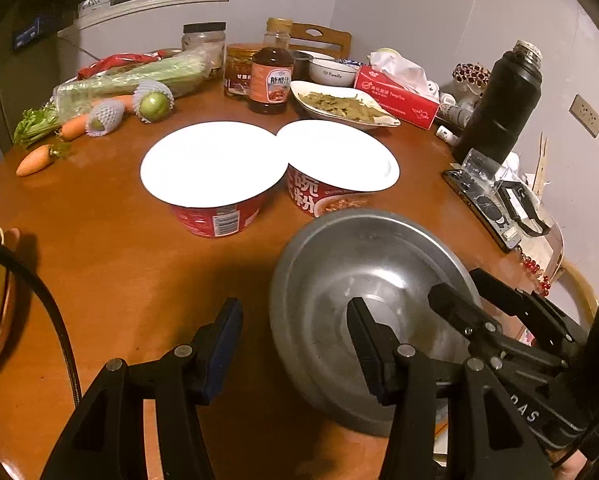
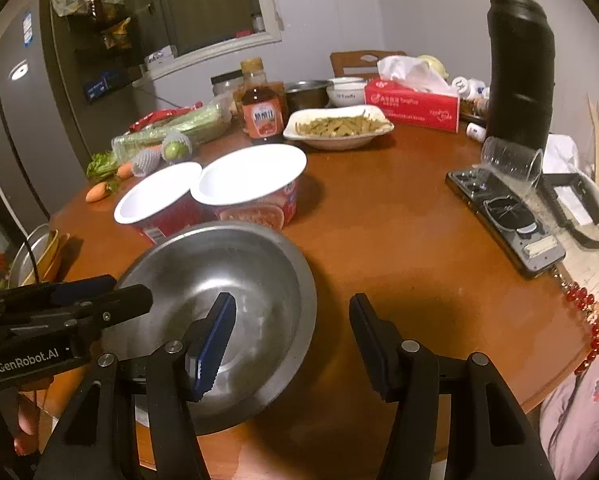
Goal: Organize plates and bowls
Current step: 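Move the left tool to the rim of the steel bowl, then grasp the steel bowl rim with the left tool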
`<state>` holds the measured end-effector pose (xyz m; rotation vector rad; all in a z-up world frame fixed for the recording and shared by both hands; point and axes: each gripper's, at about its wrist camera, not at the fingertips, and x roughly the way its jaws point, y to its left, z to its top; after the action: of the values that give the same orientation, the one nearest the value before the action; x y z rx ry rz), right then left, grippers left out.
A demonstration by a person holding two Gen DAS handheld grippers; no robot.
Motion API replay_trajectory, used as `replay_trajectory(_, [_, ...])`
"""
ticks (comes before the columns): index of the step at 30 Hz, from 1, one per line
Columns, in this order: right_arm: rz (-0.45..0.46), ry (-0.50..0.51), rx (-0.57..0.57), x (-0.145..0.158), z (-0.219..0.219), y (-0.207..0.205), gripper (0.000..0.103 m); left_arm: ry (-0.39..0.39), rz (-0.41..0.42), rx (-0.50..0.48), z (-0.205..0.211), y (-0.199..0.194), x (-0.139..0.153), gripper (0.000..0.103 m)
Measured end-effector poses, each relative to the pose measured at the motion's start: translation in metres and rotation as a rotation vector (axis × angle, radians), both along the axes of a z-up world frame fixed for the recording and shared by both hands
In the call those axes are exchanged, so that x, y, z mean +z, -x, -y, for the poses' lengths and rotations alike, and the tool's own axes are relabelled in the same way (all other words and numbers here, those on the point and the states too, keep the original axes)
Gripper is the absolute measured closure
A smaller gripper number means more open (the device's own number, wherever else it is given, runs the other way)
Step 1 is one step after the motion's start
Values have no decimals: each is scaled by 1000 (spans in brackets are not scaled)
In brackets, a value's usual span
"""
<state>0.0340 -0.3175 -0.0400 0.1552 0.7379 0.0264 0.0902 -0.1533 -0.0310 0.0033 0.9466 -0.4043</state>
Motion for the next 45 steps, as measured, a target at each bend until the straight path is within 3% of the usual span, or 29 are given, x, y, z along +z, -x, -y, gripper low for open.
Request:
replay_trajectory(9, [-9, 16, 25, -9, -3, -5, 54, 21, -14, -42, 11, -6, -10, 49])
replay_trajectory(13, [-10, 11, 45, -10, -8, -6, 63, 28, -27, -60, 13, -7, -14, 56])
replay_trajectory(18, [-13, 34, 70, -10, -18, -6, 63, 53, -44, -38, 5, -11, -16, 64])
replay_trajectory(27, [7, 37, 113, -1, -36, -2, 63, 65, -15, 4, -22, -1, -3, 64])
replay_trajectory(36, [23, 41, 212, 12, -79, 4, 63, 21, 41, 83, -64, 20, 13, 64])
replay_trajectory(45, [13, 42, 287, 10, -118, 4, 63, -2, 35, 150, -97, 24, 5, 64])
